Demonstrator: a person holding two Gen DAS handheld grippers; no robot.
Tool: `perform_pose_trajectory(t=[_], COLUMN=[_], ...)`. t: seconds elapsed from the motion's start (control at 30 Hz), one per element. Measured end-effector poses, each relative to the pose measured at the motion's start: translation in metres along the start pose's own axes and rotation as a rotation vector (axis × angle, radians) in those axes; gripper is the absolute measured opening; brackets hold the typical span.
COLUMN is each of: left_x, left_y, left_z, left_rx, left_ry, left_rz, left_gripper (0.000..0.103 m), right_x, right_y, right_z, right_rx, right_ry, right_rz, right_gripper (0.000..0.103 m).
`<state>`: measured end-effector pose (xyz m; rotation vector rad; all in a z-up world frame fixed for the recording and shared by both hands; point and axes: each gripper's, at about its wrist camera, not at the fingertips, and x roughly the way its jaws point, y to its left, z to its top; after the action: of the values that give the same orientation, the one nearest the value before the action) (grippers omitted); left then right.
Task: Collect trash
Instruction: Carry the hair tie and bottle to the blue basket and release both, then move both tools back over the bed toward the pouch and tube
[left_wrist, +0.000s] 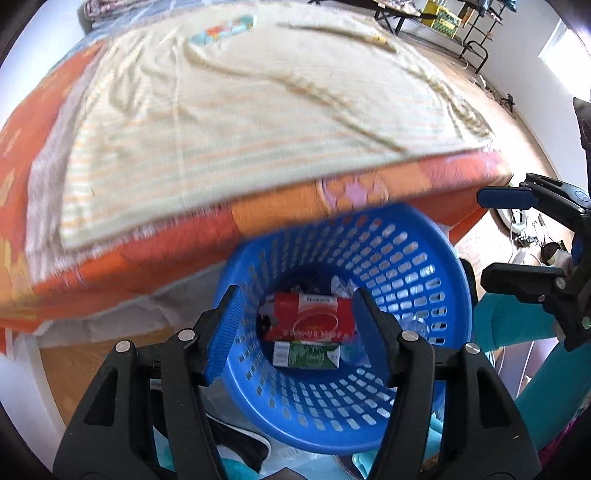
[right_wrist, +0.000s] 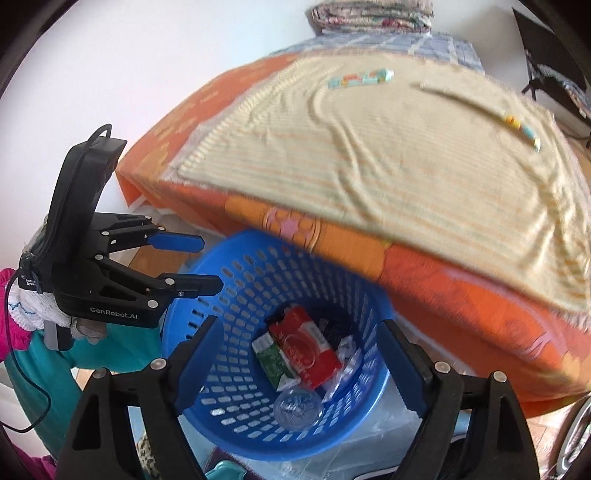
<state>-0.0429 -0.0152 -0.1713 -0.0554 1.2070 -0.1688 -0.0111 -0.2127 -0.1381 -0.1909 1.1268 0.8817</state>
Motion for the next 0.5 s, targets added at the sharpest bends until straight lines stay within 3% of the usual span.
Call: perform_pose_trajectory(t=[0.23, 0.5], left_x=[-0.015, -0.025], left_y=[0.011, 0.017], left_z=[0.027, 0.065], left_rx=[-0.028, -0.028], left_ry=[-0.053, -0.109], left_rz=[-0.012, -0.007], left_gripper=[0.063, 0.063], right_x=[-0.024, -0.037], right_y=[-0.001, -0.017], right_z=[0.022, 0.046], right_rx=[-0.048, -0.017], right_ry=[-0.079, -0.107], right_rz=[-0.053, -0.07], right_gripper=[0.088, 0.091])
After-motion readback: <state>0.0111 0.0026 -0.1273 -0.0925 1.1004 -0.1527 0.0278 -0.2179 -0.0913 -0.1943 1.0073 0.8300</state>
